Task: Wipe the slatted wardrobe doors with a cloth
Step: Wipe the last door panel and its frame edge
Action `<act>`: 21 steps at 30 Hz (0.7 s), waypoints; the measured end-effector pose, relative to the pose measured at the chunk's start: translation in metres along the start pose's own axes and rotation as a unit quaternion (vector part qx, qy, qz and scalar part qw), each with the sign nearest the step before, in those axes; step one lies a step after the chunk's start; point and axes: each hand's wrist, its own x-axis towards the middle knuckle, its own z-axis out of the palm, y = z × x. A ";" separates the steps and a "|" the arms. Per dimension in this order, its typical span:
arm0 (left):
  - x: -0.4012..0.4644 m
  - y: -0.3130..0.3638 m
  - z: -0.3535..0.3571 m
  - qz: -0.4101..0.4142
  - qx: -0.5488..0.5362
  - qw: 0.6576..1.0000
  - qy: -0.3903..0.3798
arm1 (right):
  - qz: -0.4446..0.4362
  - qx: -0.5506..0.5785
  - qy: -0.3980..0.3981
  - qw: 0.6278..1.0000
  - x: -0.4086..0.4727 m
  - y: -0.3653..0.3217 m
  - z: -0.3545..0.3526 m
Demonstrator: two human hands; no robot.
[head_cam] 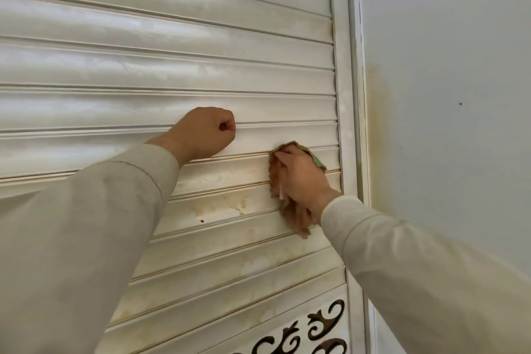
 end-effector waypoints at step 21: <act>-0.137 -0.113 -0.116 -0.344 0.147 0.818 0.438 | 0.139 0.055 0.134 0.980 0.003 -0.030 0.014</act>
